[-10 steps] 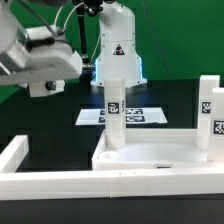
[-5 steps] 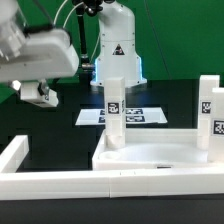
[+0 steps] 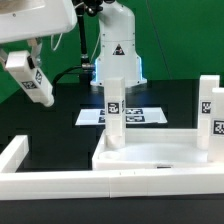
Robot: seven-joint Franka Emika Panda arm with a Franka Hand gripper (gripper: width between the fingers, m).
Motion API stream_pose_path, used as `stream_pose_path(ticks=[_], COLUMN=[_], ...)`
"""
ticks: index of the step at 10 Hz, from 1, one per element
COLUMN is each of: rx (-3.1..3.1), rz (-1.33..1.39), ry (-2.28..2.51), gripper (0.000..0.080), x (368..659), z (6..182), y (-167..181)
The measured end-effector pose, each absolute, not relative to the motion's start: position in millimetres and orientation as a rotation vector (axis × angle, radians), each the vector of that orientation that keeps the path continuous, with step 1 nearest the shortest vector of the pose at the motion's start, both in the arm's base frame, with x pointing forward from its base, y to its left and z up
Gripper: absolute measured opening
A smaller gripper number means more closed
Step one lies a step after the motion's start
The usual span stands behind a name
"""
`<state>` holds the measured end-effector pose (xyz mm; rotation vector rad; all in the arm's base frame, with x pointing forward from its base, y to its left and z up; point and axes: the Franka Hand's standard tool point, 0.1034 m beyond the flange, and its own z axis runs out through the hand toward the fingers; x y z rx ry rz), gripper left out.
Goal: Assemble desk
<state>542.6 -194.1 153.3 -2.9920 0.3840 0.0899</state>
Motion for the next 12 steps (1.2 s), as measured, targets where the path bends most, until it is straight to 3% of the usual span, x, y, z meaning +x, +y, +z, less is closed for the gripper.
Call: stream_pose_path(ticks=[2, 5, 6, 10, 12], rx=[-3.036, -3.022, -3.023, -3.04, -3.029], rz=[-0.092, -0.509, -0.606, -0.73, -0.793], ry=[0.462, 0.605, 0.578, 0.564, 0.553], gripper=[0.0288, 0.0288, 0.0288, 0.0288, 0.0288], x=[554.9, 617.3, 626.3, 622.1, 625.5], z=[153.7, 181.1, 184.4, 180.2, 167.7], y=[-175.1, -127.6, -118.5, -121.0, -77.6])
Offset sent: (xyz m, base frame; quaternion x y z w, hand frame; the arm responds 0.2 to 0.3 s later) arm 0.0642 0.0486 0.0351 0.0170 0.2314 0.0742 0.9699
